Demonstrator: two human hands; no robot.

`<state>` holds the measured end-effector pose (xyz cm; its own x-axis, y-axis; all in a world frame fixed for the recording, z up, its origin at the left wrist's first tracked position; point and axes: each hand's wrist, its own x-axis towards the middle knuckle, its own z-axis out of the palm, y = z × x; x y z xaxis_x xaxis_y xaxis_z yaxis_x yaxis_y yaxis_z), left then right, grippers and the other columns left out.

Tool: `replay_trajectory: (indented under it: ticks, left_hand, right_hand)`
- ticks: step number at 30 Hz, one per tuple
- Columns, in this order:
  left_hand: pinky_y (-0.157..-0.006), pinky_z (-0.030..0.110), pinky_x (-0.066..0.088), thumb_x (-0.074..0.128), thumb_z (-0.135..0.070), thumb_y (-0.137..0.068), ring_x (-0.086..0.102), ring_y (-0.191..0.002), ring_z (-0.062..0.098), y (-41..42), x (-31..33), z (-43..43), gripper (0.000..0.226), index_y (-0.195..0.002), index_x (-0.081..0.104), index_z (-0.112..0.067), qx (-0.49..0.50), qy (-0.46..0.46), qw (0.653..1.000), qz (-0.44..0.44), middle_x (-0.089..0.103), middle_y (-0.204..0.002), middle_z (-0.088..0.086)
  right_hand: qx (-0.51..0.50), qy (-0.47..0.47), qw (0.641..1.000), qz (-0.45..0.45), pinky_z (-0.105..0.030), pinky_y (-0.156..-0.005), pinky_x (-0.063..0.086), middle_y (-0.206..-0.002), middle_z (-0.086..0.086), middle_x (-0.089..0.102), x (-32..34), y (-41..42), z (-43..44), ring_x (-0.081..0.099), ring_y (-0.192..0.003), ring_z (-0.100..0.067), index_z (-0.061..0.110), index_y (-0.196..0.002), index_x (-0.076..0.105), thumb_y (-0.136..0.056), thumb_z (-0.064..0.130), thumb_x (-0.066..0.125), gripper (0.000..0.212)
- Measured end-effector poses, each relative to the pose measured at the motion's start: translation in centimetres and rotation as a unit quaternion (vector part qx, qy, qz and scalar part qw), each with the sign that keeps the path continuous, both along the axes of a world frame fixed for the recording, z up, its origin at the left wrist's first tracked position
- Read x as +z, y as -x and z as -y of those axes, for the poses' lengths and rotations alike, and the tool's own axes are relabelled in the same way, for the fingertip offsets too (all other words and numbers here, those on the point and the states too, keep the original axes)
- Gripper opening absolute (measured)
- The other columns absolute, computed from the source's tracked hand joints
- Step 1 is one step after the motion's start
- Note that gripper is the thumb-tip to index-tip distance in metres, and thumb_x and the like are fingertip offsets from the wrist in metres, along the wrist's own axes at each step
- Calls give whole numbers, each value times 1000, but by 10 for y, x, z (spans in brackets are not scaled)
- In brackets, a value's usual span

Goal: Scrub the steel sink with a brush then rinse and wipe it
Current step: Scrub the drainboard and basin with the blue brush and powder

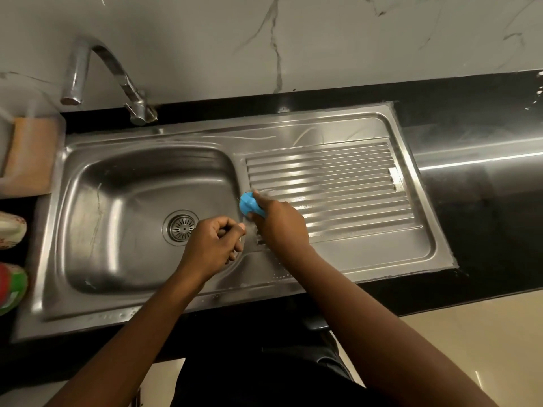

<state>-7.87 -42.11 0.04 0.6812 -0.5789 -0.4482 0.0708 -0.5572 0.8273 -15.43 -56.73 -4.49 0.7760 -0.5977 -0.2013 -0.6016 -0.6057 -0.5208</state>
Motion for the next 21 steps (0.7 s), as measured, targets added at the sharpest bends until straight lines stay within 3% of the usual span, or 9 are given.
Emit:
replay_trajectory:
  ticks: [4, 11, 16, 21]
  left_hand:
    - [-56, 30, 52, 65, -23, -103, 62, -55, 19, -3, 0, -6, 25, -88, 73, -4, -1, 3, 1000, -6, 72, -70, 14]
    - [-56, 30, 51, 65, -22, -102, 61, -55, 19, -5, 2, -13, 25, -88, 72, -3, 2, 13, 1000, -16, 72, -69, 13]
    - [-59, 33, 51, 64, -24, -102, 61, -56, 20, -9, 5, -22, 25, -90, 73, -3, 4, 1, 1000, -8, 72, -69, 11]
    - [-59, 34, 54, 63, -27, -103, 63, -57, 18, -15, 8, -31, 24, -89, 73, -9, 4, -14, 1000, 12, 73, -69, 7]
  right_hand:
    - [-86, -7, 996, -12, -34, -76, 46, -117, -6, 73, 0, 33, 36, 69, -105, -30, 42, -147, 54, -95, 56, 63, 54]
    - [-208, -3, 978, 5, -37, -74, 55, -110, -2, 76, 4, 57, 72, 71, -95, -26, 32, -139, 63, -98, 42, 64, 42]
    - [-115, -30, 993, 28, -33, -77, 51, -111, -1, 76, -2, 4, 10, 72, -99, -25, 36, -139, 62, -95, 54, 63, 48]
    - [-30, 15, 999, -1, -35, -83, 53, -121, -3, 73, -2, -36, 1, 70, -106, -25, 35, -149, 53, -99, 48, 62, 52]
